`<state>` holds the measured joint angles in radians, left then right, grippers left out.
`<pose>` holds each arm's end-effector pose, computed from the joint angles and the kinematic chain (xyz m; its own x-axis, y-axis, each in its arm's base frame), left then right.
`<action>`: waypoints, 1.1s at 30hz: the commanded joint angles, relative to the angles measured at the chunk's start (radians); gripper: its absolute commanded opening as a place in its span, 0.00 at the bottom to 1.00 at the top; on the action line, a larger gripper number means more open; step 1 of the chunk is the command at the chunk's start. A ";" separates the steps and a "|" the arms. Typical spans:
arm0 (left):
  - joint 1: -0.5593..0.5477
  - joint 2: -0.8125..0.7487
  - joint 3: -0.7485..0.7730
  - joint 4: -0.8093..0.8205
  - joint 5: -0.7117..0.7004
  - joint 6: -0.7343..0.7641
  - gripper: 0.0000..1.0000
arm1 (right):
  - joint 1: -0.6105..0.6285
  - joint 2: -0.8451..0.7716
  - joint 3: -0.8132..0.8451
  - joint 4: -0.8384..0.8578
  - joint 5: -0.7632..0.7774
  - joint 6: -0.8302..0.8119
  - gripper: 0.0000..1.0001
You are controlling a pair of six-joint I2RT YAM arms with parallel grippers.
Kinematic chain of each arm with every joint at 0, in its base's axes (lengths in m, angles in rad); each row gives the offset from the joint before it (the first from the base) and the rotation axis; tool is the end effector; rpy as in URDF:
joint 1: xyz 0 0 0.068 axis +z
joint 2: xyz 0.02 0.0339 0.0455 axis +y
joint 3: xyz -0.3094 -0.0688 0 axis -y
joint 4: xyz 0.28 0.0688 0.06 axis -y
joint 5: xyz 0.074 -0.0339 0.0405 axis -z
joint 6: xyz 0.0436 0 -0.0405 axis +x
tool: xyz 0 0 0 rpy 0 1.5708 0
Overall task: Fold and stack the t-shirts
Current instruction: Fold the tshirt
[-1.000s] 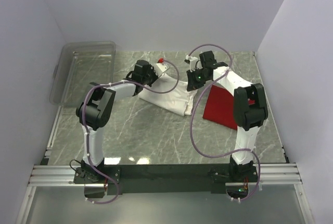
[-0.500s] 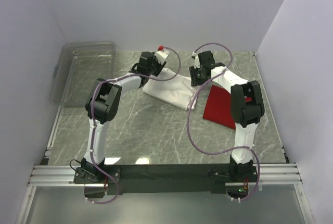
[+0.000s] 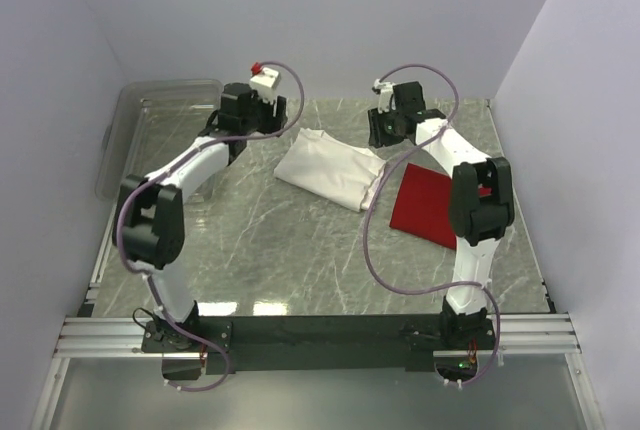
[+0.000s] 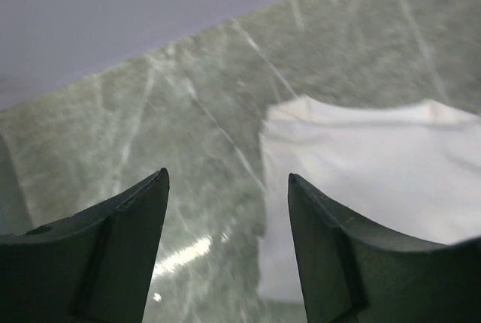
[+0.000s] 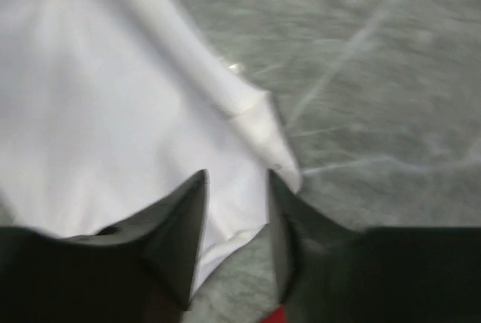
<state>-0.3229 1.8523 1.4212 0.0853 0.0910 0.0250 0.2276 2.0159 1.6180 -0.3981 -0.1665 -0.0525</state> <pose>0.4690 -0.1611 0.3084 -0.3114 0.1305 -0.9413 0.4050 0.9143 -0.0073 0.5015 0.1236 0.2560 -0.6776 -0.2101 -0.7048 -0.3715 0.9248 0.0816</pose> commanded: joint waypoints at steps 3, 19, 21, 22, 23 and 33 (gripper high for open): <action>-0.015 -0.026 -0.113 -0.061 0.289 -0.040 0.58 | 0.018 -0.077 0.023 -0.170 -0.595 -0.271 0.35; -0.019 0.177 -0.100 -0.117 0.311 -0.112 0.33 | 0.151 0.067 -0.003 -0.314 -0.432 -0.274 0.15; -0.021 0.165 -0.137 -0.108 0.303 -0.129 0.33 | 0.157 0.067 -0.029 -0.311 -0.398 -0.267 0.15; -0.022 0.159 -0.152 -0.104 0.296 -0.148 0.33 | 0.159 0.061 -0.038 -0.308 -0.386 -0.256 0.14; -0.022 0.145 -0.183 -0.099 0.290 -0.158 0.33 | 0.159 0.058 -0.050 -0.311 -0.374 -0.257 0.14; -0.080 0.007 -0.393 -0.076 0.234 -0.342 0.32 | 0.162 0.063 -0.101 -0.404 -0.261 -0.343 0.13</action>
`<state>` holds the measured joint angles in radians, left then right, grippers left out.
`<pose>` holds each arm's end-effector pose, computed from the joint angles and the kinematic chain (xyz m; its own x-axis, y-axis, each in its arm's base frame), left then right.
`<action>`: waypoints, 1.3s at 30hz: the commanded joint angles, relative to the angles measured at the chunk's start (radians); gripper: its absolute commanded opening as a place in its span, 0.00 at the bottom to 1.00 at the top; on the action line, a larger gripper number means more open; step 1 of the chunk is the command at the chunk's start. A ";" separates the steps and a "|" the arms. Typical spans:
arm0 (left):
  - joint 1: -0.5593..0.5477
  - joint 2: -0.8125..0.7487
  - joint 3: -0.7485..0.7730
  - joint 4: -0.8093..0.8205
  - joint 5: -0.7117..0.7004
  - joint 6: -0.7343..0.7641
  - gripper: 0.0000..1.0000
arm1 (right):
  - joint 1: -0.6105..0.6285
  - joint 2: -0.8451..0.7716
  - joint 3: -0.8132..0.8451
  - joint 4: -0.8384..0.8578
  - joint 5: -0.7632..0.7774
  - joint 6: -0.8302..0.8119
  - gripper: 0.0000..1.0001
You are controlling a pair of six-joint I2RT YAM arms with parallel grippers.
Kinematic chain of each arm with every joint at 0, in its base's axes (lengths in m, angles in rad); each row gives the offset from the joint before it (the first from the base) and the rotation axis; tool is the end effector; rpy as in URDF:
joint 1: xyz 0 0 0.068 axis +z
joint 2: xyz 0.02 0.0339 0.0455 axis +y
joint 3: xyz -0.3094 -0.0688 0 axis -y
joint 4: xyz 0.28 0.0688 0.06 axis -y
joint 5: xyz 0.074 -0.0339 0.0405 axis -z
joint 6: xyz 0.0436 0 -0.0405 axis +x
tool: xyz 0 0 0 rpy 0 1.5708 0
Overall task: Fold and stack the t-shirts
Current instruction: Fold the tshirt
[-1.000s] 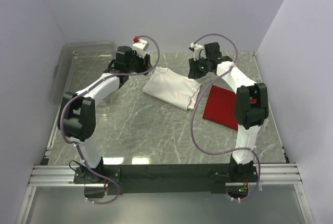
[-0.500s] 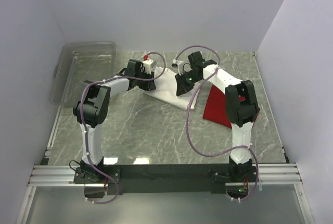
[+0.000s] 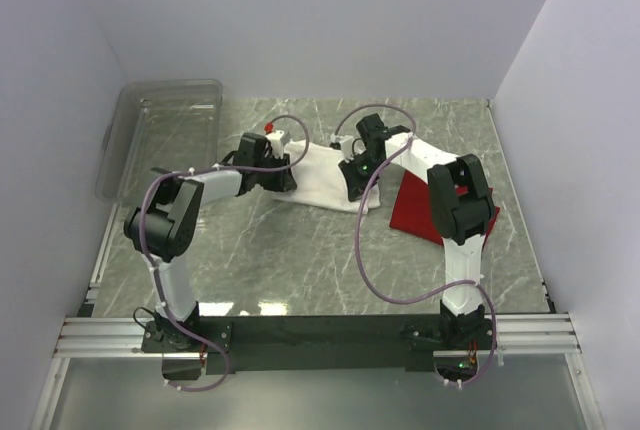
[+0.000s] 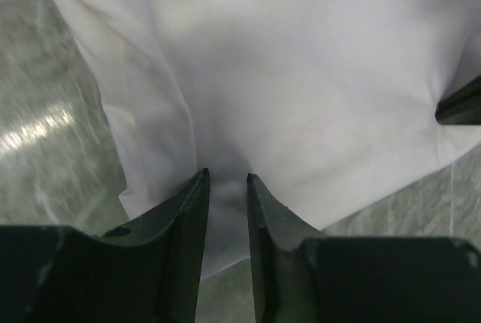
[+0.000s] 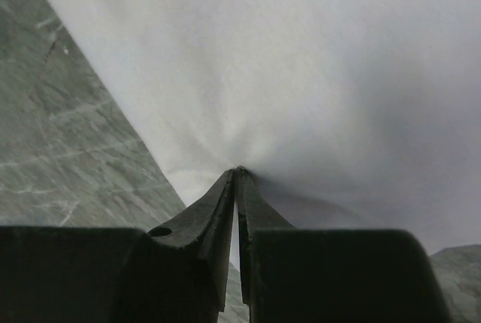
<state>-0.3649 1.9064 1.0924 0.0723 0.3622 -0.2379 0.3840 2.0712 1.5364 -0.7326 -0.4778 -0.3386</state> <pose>0.4077 -0.1723 0.1657 -0.7494 0.0504 -0.6601 0.4128 0.8152 -0.4064 0.4316 0.1960 0.1863 -0.6818 -0.5936 -0.4276 -0.7278 0.6093 0.3147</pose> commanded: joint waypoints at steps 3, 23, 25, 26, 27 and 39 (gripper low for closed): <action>-0.075 -0.130 -0.170 -0.043 -0.066 -0.135 0.32 | 0.018 -0.025 -0.051 -0.108 0.042 -0.092 0.12; -0.037 -0.229 -0.045 -0.008 0.024 -0.307 0.46 | -0.034 0.079 0.249 -0.223 -0.470 0.023 0.09; -0.029 -0.166 -0.020 0.004 0.063 -0.316 0.41 | -0.024 0.112 0.235 -0.223 -0.472 0.020 0.09; -0.028 -0.146 -0.014 0.010 0.087 -0.319 0.39 | -0.025 0.115 0.228 -0.218 -0.475 0.018 0.09; -0.025 -0.129 -0.006 0.015 0.098 -0.324 0.36 | -0.023 0.121 0.220 -0.215 -0.475 0.015 0.09; 0.090 0.052 0.035 0.014 0.150 -0.267 0.27 | -0.043 0.162 0.154 -0.145 -0.271 0.111 0.06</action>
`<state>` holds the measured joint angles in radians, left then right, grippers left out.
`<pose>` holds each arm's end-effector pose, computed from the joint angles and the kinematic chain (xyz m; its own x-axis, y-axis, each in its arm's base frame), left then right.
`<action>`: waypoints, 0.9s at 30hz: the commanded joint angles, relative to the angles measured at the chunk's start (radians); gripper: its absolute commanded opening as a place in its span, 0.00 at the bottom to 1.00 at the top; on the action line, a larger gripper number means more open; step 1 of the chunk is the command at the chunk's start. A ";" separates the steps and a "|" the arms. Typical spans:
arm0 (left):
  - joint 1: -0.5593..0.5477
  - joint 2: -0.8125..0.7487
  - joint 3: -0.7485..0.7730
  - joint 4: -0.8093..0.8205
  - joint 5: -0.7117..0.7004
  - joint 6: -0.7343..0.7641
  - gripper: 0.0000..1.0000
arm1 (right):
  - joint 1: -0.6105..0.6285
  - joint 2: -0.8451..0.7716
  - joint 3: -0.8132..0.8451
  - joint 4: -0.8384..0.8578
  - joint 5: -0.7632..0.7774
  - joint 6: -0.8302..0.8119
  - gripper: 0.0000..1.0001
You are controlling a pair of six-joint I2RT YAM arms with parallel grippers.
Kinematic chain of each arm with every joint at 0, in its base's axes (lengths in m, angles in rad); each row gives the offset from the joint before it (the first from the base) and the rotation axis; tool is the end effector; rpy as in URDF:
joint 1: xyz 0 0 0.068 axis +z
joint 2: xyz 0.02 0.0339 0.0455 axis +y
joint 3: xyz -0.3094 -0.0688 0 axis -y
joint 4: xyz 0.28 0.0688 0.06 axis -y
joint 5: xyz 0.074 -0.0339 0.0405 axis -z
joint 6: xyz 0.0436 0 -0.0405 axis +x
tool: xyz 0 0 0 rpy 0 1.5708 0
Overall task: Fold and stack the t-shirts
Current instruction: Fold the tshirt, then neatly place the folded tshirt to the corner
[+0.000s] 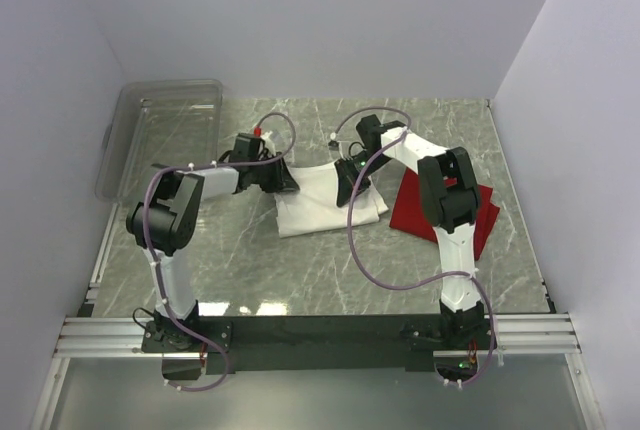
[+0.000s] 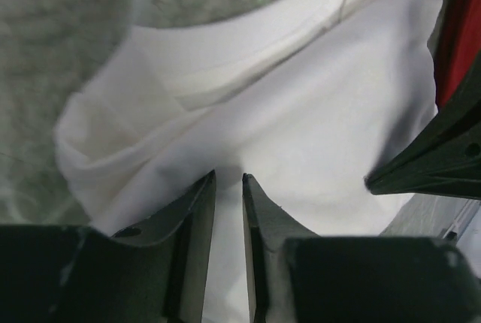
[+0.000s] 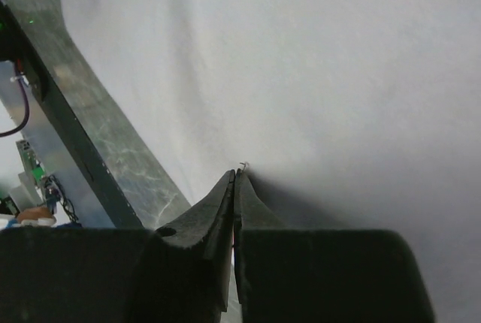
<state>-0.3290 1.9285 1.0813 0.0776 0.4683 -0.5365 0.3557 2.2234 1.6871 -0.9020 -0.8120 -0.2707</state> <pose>0.4098 -0.1607 0.1546 -0.8702 -0.1849 -0.4567 0.1749 0.7507 -0.6370 0.4511 0.2013 0.1647 -0.8072 -0.4962 -0.3196 -0.5659 0.4970 0.6578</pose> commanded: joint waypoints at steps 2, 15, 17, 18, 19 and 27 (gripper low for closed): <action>0.076 0.070 0.058 -0.001 0.059 0.059 0.27 | -0.021 0.019 -0.001 0.025 0.076 0.048 0.06; 0.122 0.012 0.163 -0.018 0.181 0.168 0.42 | -0.050 -0.027 0.081 -0.090 -0.067 -0.062 0.06; 0.122 -0.037 0.152 -0.015 0.184 0.176 0.44 | -0.072 -0.031 0.120 -0.103 -0.101 -0.055 0.06; 0.122 -0.089 0.128 0.000 0.185 0.173 0.46 | -0.078 -0.030 0.161 -0.100 -0.105 -0.042 0.06; 0.120 -0.114 0.114 0.010 0.188 0.161 0.47 | -0.084 -0.016 0.183 -0.086 -0.101 -0.029 0.06; 0.105 -0.224 -0.058 0.037 0.266 0.110 0.45 | -0.093 0.149 0.410 -0.046 0.032 0.163 0.06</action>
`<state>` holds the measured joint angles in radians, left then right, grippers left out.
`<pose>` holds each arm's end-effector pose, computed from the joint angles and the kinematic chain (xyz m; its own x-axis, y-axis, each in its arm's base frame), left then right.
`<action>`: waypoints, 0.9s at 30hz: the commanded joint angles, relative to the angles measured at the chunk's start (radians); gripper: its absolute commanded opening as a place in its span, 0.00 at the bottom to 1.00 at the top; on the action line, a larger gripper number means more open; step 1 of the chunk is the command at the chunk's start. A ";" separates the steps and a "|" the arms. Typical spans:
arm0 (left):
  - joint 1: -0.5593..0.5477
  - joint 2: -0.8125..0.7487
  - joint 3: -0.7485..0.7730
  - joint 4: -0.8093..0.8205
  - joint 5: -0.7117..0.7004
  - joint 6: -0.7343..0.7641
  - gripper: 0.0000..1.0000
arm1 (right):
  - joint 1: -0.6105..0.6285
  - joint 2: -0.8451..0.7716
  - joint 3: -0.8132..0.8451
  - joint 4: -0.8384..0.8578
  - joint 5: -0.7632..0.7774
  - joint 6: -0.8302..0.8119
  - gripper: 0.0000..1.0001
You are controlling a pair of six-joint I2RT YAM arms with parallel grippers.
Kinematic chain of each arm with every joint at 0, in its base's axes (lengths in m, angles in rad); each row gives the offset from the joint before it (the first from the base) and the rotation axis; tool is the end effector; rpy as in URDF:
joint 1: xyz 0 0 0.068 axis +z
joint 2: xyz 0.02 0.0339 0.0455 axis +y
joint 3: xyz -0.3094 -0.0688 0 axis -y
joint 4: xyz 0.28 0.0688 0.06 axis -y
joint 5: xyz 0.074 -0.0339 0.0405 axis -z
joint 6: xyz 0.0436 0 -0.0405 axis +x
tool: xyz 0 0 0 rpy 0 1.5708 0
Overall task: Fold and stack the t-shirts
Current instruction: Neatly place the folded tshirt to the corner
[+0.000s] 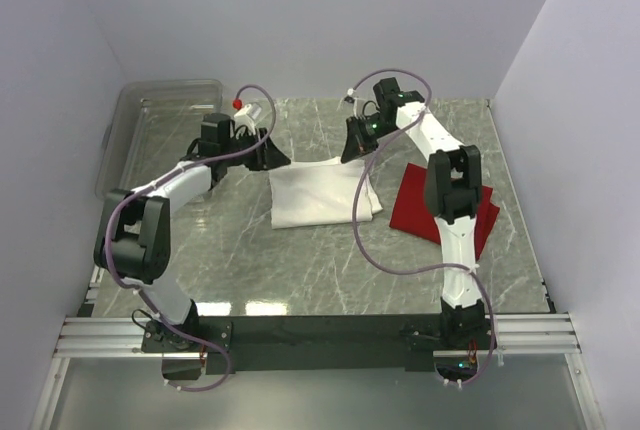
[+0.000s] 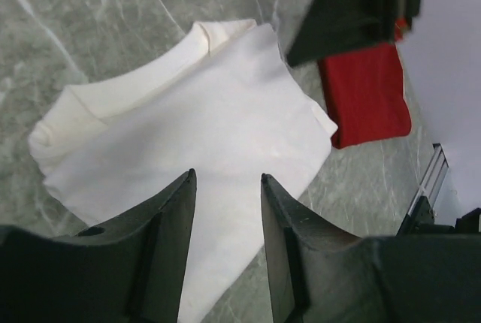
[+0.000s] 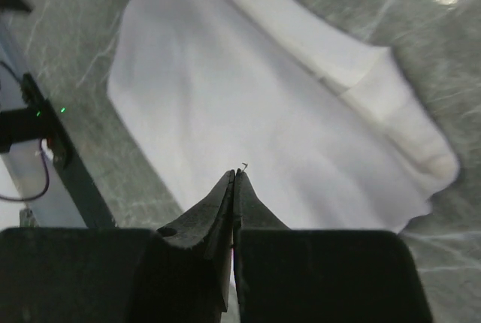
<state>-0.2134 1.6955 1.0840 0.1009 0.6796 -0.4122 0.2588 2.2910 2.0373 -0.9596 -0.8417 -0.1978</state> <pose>0.4011 -0.1150 0.2561 -0.7183 -0.1632 -0.6763 0.4506 0.6316 -0.6309 0.5197 0.1712 0.2373 -0.8048 -0.3485 -0.4804 -0.5925 0.5189 0.6162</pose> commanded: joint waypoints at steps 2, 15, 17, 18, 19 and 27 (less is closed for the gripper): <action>-0.020 0.016 -0.096 0.037 0.058 -0.028 0.44 | 0.003 0.122 0.090 0.013 0.136 0.112 0.04; -0.035 0.062 -0.213 -0.020 -0.080 -0.031 0.42 | -0.015 0.133 0.119 0.111 0.483 0.166 0.02; -0.035 0.070 -0.217 -0.029 -0.107 -0.023 0.42 | -0.015 0.130 0.129 0.119 0.519 0.158 0.02; -0.035 0.079 -0.216 -0.042 -0.117 -0.020 0.42 | -0.015 0.128 0.135 0.122 0.532 0.155 0.03; -0.035 0.085 -0.211 -0.047 -0.126 -0.017 0.42 | -0.015 0.125 0.138 0.124 0.541 0.146 0.04; -0.035 0.043 -0.157 -0.056 -0.144 0.004 0.46 | -0.021 0.032 0.077 0.134 0.564 0.080 0.25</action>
<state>-0.2512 1.7817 0.8932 0.0666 0.5861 -0.4374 0.2565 2.4329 2.1345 -0.8707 -0.3546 -0.0635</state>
